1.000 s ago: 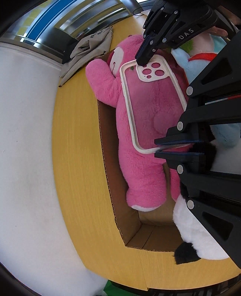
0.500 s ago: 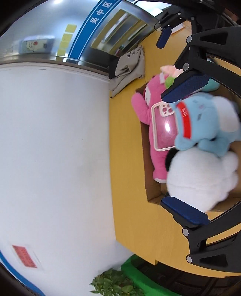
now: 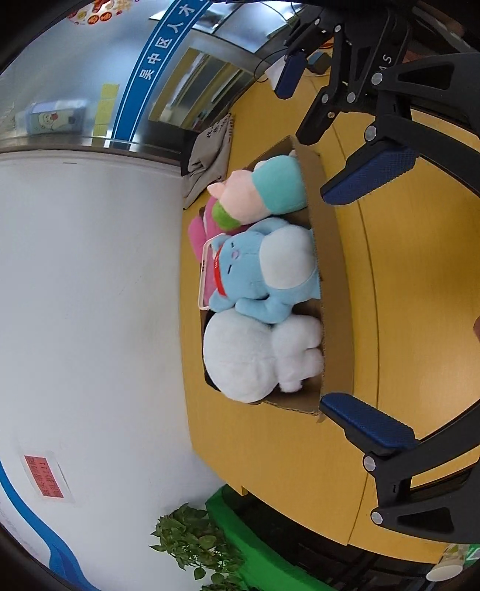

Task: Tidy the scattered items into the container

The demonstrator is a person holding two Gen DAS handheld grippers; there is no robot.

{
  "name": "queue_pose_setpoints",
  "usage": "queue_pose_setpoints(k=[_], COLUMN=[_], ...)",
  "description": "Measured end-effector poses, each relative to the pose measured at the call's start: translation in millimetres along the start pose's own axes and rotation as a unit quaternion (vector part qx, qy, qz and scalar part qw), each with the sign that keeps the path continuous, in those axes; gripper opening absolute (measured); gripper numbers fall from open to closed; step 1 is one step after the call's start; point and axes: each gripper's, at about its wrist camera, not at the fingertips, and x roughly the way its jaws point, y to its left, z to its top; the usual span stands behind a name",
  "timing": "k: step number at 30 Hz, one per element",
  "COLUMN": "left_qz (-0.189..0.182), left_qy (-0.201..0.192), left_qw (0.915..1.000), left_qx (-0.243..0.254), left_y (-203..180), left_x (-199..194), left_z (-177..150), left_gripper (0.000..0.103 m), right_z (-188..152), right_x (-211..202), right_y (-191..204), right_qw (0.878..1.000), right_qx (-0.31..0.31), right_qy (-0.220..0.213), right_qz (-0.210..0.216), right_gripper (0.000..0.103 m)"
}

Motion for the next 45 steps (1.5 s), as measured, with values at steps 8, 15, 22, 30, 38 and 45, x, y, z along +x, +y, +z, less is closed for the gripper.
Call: queue_pose_setpoints(k=[8, 15, 22, 30, 38, 45], left_qz=[-0.015, -0.013, -0.010, -0.009, -0.005, -0.003], left_qy=[0.009, 0.008, 0.013, 0.019, 0.025, 0.029], left_qw=[0.9998, 0.9998, 0.9997, 0.9996, 0.9994, 0.9992], left_qx=[-0.003, -0.009, -0.015, -0.018, -0.023, -0.026], left_y=[-11, -13, -10, -9, -6, -5], left_x=[-8, -8, -3, 2, 6, 8], left_z=[-15, -15, -17, -19, -21, -23], left_gripper=[0.103, 0.103, 0.103, 0.103, 0.103, 0.103], right_z=[-17, -22, -26, -27, -28, -29], right_x=[-19, -19, -14, -10, -6, -4], right_y=[2, -3, -4, -4, -5, -7], right_qw=[1.000, 1.000, 1.000, 1.000, 0.999, 0.999], right_qx=[0.000, 0.002, 0.004, 0.004, 0.005, 0.006], right_qy=[0.002, 0.007, 0.014, 0.016, 0.022, 0.025], right_qz=[-0.010, -0.021, -0.020, -0.024, -0.026, -0.026], right_gripper=[0.080, 0.080, 0.080, 0.080, 0.080, 0.080])
